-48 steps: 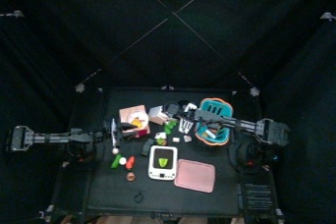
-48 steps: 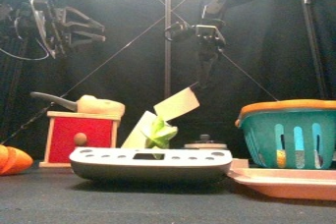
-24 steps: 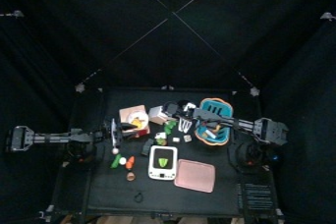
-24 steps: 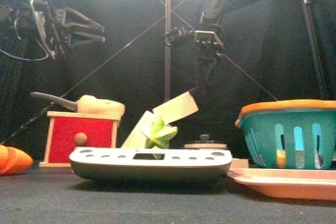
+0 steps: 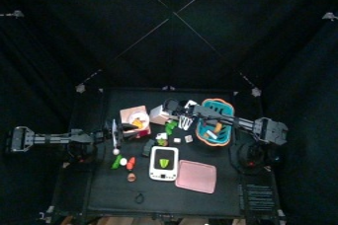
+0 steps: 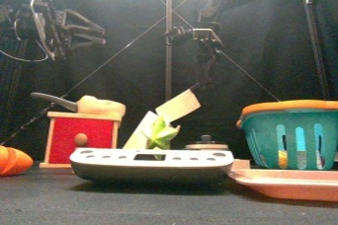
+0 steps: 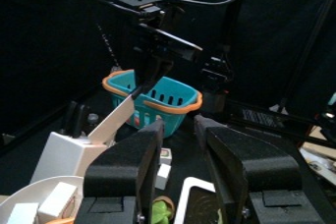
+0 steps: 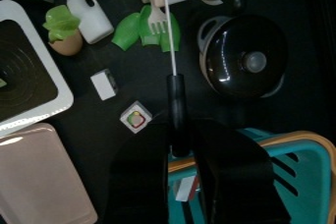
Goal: Put cleaver in holder
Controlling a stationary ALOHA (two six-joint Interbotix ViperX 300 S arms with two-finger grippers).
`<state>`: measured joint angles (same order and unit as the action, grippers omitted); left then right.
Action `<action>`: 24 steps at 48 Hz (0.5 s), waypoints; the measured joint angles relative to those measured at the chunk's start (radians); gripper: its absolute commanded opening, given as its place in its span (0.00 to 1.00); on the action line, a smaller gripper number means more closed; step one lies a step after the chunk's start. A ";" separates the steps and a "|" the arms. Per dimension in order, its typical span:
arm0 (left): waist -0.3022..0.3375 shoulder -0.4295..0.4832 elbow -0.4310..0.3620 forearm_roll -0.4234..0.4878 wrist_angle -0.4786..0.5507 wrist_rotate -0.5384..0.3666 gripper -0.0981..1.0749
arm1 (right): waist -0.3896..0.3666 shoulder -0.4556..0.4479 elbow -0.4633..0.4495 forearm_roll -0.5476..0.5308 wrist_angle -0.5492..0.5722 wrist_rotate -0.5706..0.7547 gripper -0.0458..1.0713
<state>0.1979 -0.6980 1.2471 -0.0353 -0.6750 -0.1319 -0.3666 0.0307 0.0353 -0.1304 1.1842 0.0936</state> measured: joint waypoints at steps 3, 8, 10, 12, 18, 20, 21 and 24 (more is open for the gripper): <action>0.000 0.000 -0.002 0.000 0.002 0.000 0.71 | 0.000 0.008 -0.009 0.006 0.006 -0.002 0.47; 0.000 0.000 0.000 0.000 0.002 0.000 0.71 | -0.002 0.021 -0.025 0.009 0.029 -0.015 0.47; 0.000 0.000 -0.002 0.000 0.002 0.000 0.71 | -0.002 0.029 -0.031 0.011 0.044 -0.032 0.47; 0.000 0.000 -0.002 0.000 0.002 0.000 0.71 | -0.002 0.035 -0.038 0.014 0.055 -0.049 0.47; 0.000 0.000 -0.002 0.000 0.002 -0.002 0.71 | 0.000 0.063 -0.074 0.032 0.087 -0.071 0.47; 0.000 0.000 0.000 0.000 0.003 0.000 0.71 | -0.002 0.072 -0.084 0.034 0.095 -0.072 0.47; 0.000 0.000 -0.002 0.000 0.003 0.000 0.71 | -0.002 0.078 -0.092 0.034 0.101 -0.074 0.47; 0.000 0.000 0.000 0.000 0.003 0.000 0.71 | -0.003 0.091 -0.114 0.034 0.117 -0.081 0.47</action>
<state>0.1979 -0.6980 1.2471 -0.0353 -0.6719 -0.1319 -0.3697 0.1212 -0.0782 -0.0966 1.3008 0.0123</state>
